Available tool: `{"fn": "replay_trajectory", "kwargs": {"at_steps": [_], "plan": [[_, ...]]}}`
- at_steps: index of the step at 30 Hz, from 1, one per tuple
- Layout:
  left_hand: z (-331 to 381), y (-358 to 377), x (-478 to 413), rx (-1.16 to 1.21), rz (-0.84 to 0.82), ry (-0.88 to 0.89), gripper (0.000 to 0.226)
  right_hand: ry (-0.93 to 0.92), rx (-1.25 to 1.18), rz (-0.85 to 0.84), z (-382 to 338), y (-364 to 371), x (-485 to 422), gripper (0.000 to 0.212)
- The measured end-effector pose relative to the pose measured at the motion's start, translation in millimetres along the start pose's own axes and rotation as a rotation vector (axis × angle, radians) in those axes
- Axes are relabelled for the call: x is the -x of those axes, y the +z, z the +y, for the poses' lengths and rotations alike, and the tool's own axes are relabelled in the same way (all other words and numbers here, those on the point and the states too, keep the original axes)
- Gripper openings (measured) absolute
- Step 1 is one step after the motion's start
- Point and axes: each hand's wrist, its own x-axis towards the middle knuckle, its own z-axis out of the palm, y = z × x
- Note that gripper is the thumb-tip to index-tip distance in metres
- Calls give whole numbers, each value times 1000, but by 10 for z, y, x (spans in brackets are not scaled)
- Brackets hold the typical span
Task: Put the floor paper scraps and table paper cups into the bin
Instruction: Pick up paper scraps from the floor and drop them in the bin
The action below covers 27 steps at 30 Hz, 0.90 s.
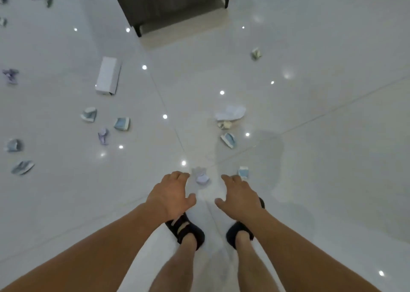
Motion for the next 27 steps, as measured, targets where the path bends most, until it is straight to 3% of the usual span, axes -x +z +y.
{"fn": "replay_trajectory", "kwargs": {"at_steps": [9, 16, 21, 23, 27], "plan": [[-701, 1545, -1943, 103, 36, -69, 67, -184, 153, 14, 410, 1551, -2297, 70], [-1177, 2326, -2485, 181, 45, -140, 66, -197, 245, 42, 657, 2477, -3148, 62], [-1206, 2377, -2672, 283, 51, -189, 66, -157, -44, 55, 747, 2582, -3166, 38], [-1087, 2359, -2656, 384, 16, -201, 67, -138, -222, 62, 804, 2480, -2990, 43], [-748, 2250, -2651, 584, -59, -205, 56, -321, -446, 84, 813, 2161, -2585, 64]]}}
